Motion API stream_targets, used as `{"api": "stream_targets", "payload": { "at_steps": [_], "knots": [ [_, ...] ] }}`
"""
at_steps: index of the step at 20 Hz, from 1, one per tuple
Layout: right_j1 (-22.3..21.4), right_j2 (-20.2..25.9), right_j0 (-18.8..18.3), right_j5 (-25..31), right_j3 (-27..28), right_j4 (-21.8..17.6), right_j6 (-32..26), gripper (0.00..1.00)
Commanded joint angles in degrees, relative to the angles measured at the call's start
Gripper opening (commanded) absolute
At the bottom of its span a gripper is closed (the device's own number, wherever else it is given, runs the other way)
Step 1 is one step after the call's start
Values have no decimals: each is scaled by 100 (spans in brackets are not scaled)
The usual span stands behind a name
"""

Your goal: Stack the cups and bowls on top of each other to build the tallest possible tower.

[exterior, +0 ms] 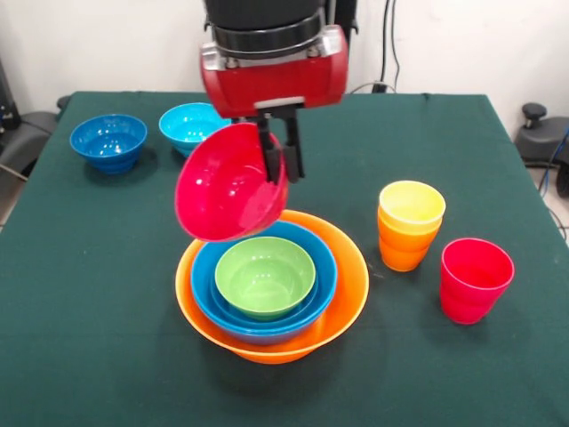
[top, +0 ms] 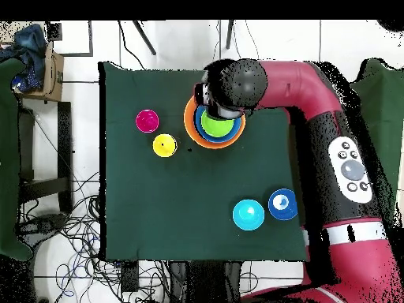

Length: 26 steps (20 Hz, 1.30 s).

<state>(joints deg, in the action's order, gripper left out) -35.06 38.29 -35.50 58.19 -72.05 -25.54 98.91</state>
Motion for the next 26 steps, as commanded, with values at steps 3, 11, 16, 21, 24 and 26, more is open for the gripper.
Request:
{"api": "stream_targets", "payload": {
  "at_steps": [3,11,16,21,24,26],
  "knots": [
    [213,-523,249,275,-292,-256,-57,0],
    [165,-655,299,-82,-678,-434,-158,0],
    [195,-717,351,-140,-694,-473,-184,0],
    [241,-783,393,-315,-812,-594,-188,0],
    [268,-808,412,-386,-849,-691,-192,0],
    [269,-809,413,-383,-851,-687,-191,0]
  ]
}}
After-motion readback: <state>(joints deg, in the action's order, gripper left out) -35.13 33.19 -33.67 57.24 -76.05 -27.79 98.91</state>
